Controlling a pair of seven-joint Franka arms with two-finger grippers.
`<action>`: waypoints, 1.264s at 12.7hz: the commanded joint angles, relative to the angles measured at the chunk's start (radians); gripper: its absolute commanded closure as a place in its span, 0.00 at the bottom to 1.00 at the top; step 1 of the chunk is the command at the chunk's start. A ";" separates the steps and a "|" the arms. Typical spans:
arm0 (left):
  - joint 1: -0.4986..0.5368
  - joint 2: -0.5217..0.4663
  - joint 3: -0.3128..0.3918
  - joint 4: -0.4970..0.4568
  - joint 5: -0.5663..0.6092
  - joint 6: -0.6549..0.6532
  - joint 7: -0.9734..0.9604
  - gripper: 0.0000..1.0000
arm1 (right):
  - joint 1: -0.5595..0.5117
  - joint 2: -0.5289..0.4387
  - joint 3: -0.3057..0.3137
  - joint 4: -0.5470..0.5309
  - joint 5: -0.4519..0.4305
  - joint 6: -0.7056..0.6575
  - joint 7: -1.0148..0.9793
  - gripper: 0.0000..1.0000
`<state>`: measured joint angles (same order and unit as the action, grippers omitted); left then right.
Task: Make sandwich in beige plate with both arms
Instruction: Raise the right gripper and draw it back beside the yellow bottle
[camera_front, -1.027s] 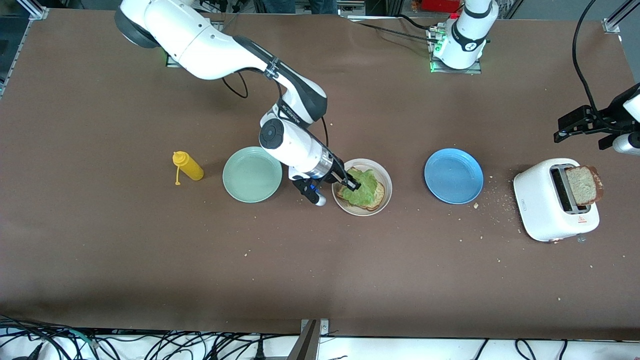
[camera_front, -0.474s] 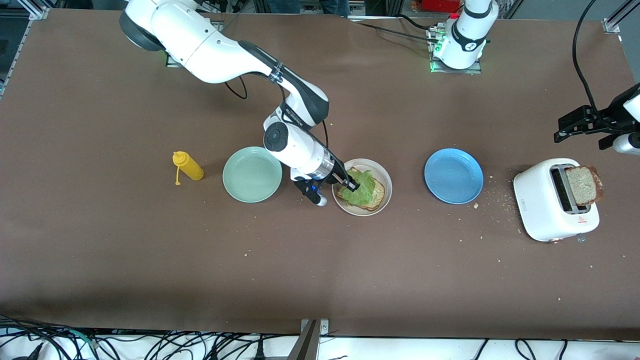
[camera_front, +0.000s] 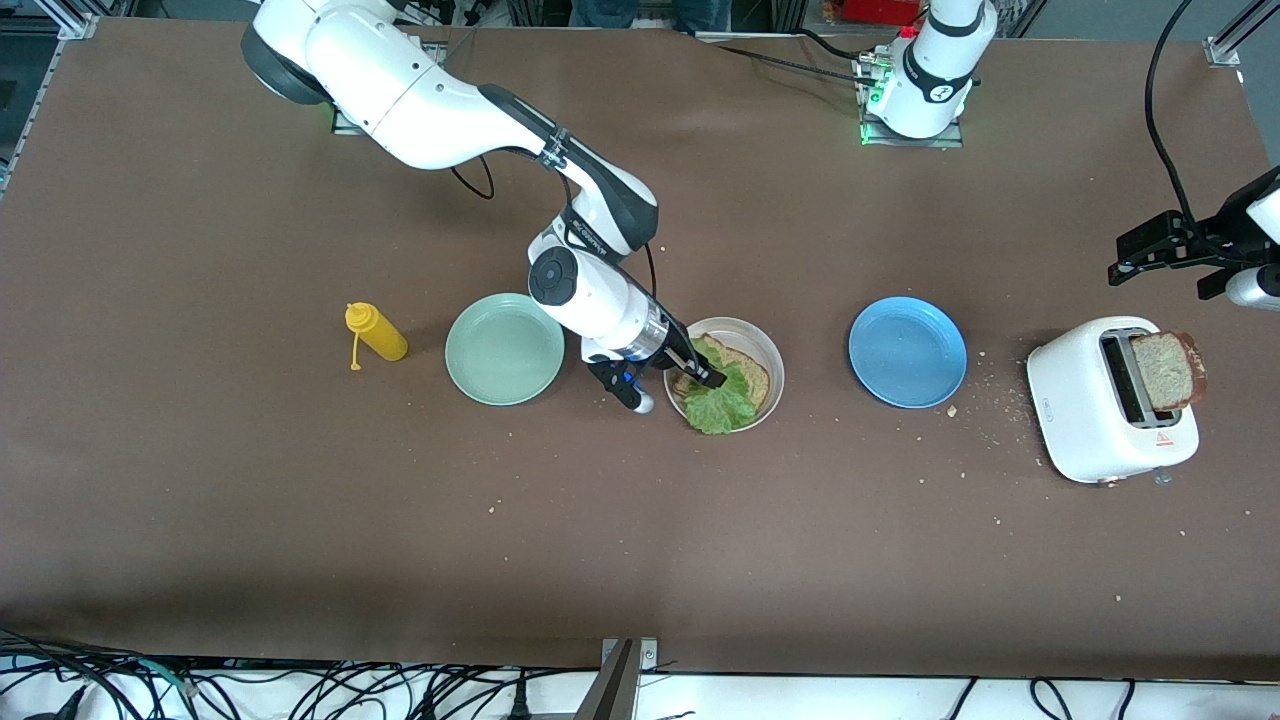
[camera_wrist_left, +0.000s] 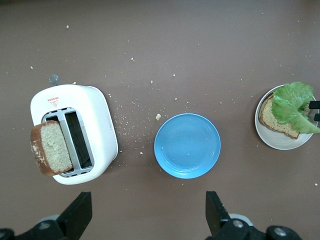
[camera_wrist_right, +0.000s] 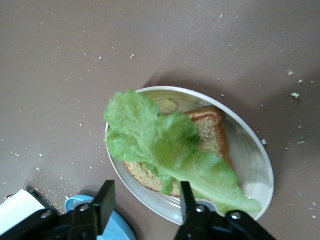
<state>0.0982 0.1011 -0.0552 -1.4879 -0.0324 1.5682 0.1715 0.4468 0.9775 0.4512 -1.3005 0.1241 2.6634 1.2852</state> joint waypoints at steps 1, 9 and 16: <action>-0.002 0.011 -0.002 0.026 0.014 -0.010 -0.003 0.00 | 0.018 0.021 -0.017 0.040 0.002 0.007 0.011 0.01; 0.006 0.011 0.000 0.026 0.006 -0.010 0.003 0.00 | -0.115 -0.143 -0.043 0.158 -0.126 -0.518 -0.217 0.01; 0.011 0.046 0.001 0.020 0.019 -0.010 -0.039 0.00 | -0.306 -0.354 -0.086 0.156 -0.277 -0.937 -0.855 0.01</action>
<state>0.1063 0.1187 -0.0514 -1.4880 -0.0324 1.5677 0.1648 0.1388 0.6904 0.3937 -1.1219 -0.0862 1.8005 0.5344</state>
